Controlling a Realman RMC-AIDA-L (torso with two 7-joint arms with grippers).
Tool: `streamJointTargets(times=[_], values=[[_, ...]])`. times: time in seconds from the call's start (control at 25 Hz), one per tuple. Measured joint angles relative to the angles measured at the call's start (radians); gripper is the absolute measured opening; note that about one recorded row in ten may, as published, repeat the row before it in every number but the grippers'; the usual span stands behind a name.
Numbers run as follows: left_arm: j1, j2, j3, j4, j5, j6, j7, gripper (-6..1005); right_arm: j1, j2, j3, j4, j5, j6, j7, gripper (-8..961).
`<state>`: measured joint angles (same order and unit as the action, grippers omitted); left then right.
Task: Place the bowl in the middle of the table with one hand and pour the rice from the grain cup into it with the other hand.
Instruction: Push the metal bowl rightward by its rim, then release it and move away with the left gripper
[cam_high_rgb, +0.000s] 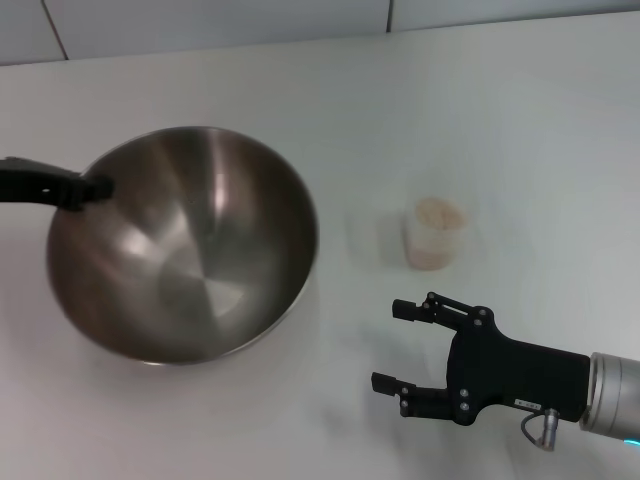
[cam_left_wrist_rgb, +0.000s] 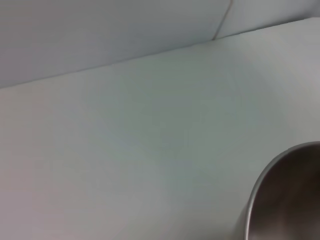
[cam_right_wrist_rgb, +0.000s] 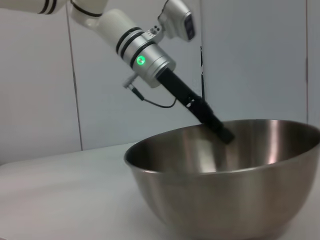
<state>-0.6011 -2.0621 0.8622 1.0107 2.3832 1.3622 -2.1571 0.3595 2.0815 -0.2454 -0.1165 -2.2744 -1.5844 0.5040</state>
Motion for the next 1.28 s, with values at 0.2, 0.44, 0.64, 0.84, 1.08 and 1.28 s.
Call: streamJointTargets(times=[0.2,0.44,0.64,0.84,1.08,1.28], values=[[-0.072,-0.003,0.007,-0.061,-0.001,-0.017,0.007,29,0.003,0.0,0.0,0.0,0.0,0.0,0.003,832],[-0.147,-0.003,0.011,-0.173,0.004,-0.1,0.022,29,0.005,0.0,-0.001,0.0,-0.001,-0.003,0.004,832],[-0.167,-0.003,0.019,-0.226,0.006,-0.136,0.058,28,0.006,0.0,-0.002,0.0,-0.001,-0.006,0.004,832],[-0.159,-0.003,0.046,-0.217,0.004,-0.138,0.078,28,0.007,0.0,-0.002,0.0,-0.001,-0.007,0.004,832],[-0.122,-0.002,0.047,-0.127,-0.002,-0.108,0.104,101,0.007,0.0,-0.002,0.0,0.0,-0.005,0.003,831],[-0.025,-0.003,0.055,0.045,-0.029,0.017,0.209,288,0.0,0.0,0.022,0.0,0.012,-0.002,0.004,831]])
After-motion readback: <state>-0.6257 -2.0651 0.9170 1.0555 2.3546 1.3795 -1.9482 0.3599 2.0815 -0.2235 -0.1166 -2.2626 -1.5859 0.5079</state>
